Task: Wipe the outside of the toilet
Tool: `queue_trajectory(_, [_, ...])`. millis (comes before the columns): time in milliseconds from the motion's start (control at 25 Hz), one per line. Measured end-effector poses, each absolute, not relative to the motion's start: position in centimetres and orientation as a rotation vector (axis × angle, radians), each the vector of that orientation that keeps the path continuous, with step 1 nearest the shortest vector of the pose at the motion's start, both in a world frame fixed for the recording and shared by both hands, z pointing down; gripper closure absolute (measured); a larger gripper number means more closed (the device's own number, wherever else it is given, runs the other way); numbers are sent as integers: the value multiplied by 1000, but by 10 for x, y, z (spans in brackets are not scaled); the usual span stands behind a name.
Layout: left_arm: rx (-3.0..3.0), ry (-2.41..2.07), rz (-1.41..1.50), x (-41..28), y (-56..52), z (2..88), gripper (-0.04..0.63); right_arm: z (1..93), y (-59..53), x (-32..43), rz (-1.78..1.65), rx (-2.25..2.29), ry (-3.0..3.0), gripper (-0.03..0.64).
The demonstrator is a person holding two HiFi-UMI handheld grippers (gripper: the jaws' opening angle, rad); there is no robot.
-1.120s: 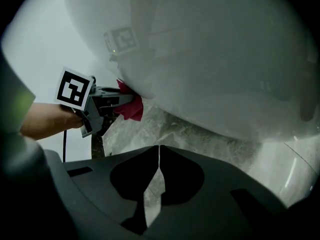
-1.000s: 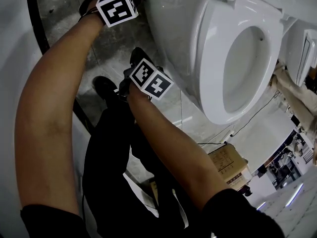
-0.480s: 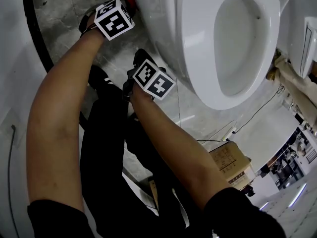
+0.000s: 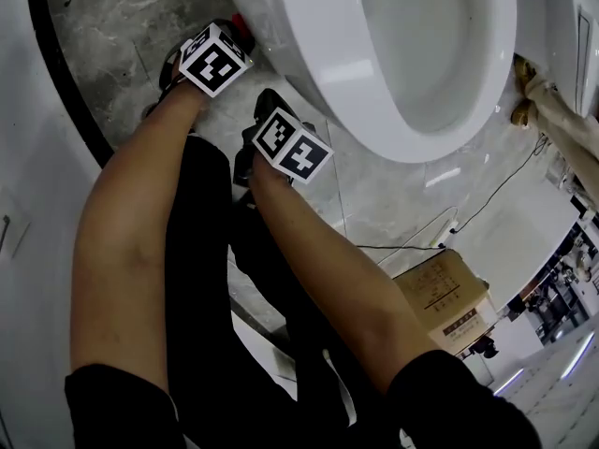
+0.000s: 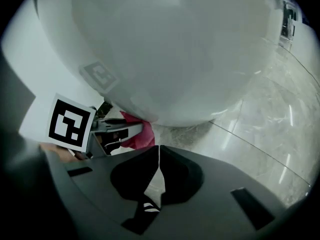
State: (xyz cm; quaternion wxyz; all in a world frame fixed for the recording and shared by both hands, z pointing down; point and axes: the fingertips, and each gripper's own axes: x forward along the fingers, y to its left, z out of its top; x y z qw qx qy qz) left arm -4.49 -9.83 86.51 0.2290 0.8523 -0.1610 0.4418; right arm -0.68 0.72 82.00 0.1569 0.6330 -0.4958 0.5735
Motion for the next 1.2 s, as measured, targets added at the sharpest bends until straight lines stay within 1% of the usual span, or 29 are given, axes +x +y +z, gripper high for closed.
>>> queue_trajectory(240, [2255, -497, 1107, -25, -63, 862, 511, 814, 47, 27, 1651, 1858, -1352, 581])
queue_trajectory(440, [2238, -494, 1080, -1, -31, 853, 511, 806, 74, 57, 1649, 1896, -1320, 581])
queue_trajectory(800, [2205, -476, 857, 75, 35, 827, 511, 795, 118, 107, 1642, 1944, -1233, 581])
queue_trajectory(1000, [2131, -572, 806, 56, 64, 766, 509, 737, 119, 104, 1669, 1892, -1374, 581])
queue_trajectory(1200, [2065, -768, 745, 22, 59, 650, 509, 615, 93, 80, 1553, 1771, -1657, 581])
